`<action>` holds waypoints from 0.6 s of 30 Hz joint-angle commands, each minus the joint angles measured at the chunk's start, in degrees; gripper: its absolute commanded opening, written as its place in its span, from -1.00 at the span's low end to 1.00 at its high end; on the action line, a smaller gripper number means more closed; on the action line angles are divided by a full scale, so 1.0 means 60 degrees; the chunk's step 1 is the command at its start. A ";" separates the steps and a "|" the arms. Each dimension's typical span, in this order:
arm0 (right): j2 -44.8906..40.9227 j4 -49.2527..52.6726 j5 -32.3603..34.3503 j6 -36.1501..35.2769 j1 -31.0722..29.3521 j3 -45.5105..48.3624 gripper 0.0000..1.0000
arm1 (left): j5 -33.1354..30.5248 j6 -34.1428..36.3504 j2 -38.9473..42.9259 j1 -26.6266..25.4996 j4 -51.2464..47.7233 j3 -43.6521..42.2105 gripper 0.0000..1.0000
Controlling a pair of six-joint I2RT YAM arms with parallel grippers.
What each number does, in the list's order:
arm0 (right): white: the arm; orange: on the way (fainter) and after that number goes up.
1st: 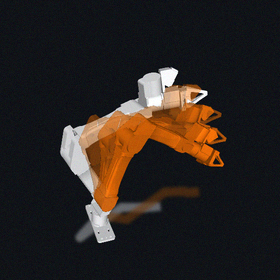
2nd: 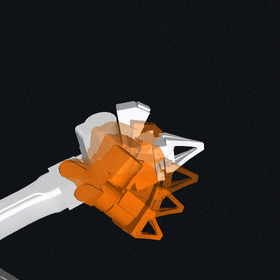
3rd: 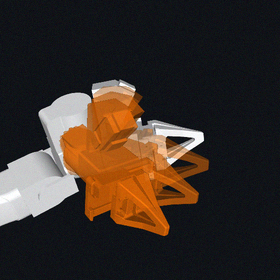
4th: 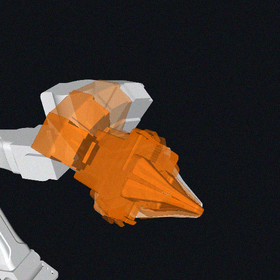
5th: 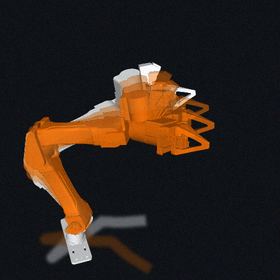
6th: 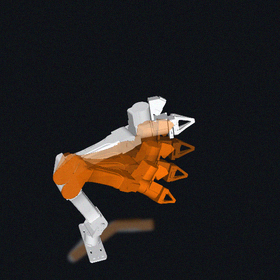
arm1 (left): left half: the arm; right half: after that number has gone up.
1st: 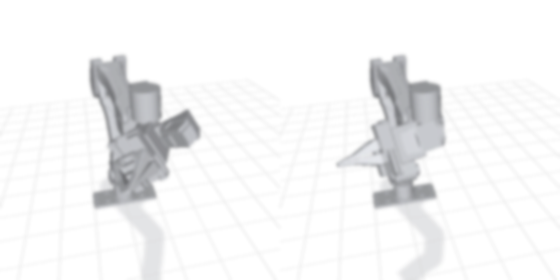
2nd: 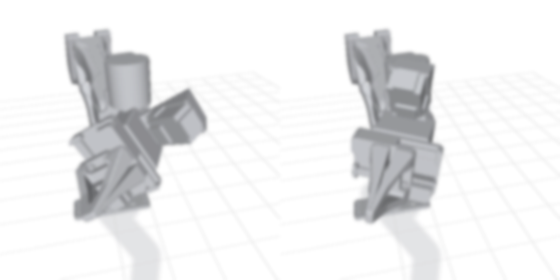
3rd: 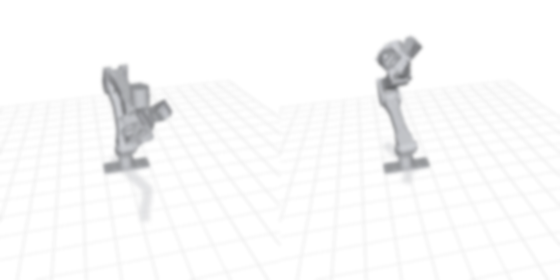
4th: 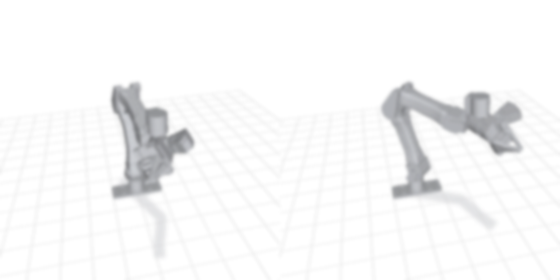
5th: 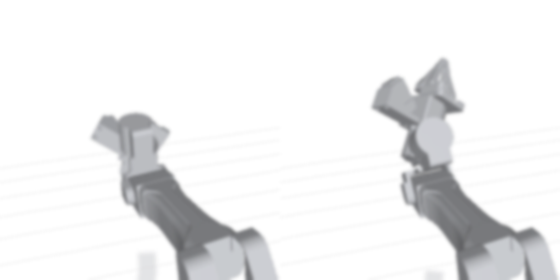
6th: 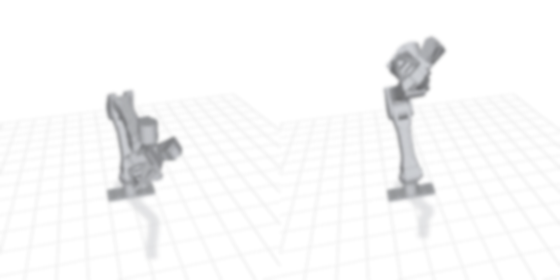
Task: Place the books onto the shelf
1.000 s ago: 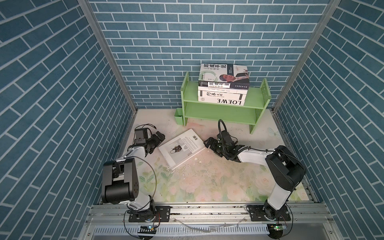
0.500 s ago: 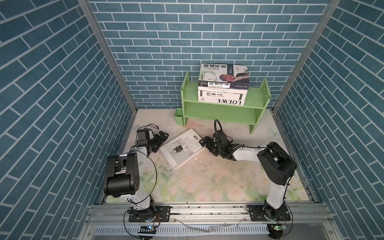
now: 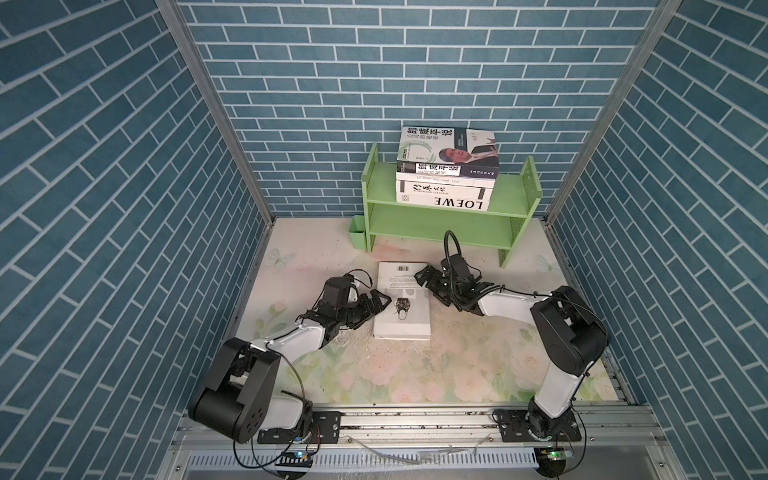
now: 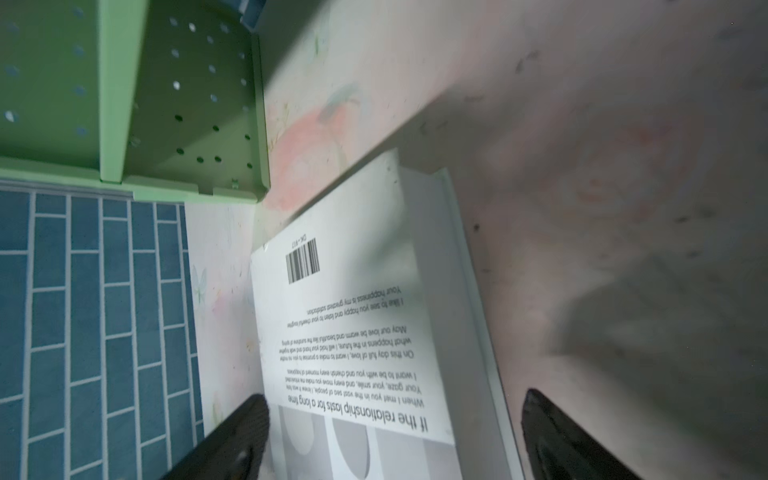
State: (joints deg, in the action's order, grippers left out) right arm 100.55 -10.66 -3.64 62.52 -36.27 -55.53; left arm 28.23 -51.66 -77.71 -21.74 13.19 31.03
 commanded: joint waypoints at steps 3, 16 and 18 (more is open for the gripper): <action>-0.1166 0.1679 0.1055 -0.1478 0.0158 0.0194 0.90 | -0.0868 -0.0365 -0.0009 0.0013 -0.0529 0.0049 0.97; -0.1080 0.0927 -0.0177 -0.1924 0.0071 0.0758 0.62 | -0.1342 -0.0707 -0.1459 -0.0291 -0.0365 0.1005 0.90; -0.0803 0.0795 -0.0616 -0.1861 0.0014 0.0705 0.53 | -0.1320 -0.0732 -0.1723 -0.0395 -0.0245 0.1137 0.90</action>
State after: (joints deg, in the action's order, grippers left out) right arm 93.84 -3.14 -3.64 52.27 -35.51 -51.46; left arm 21.34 -56.12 -86.37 -23.16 11.49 36.38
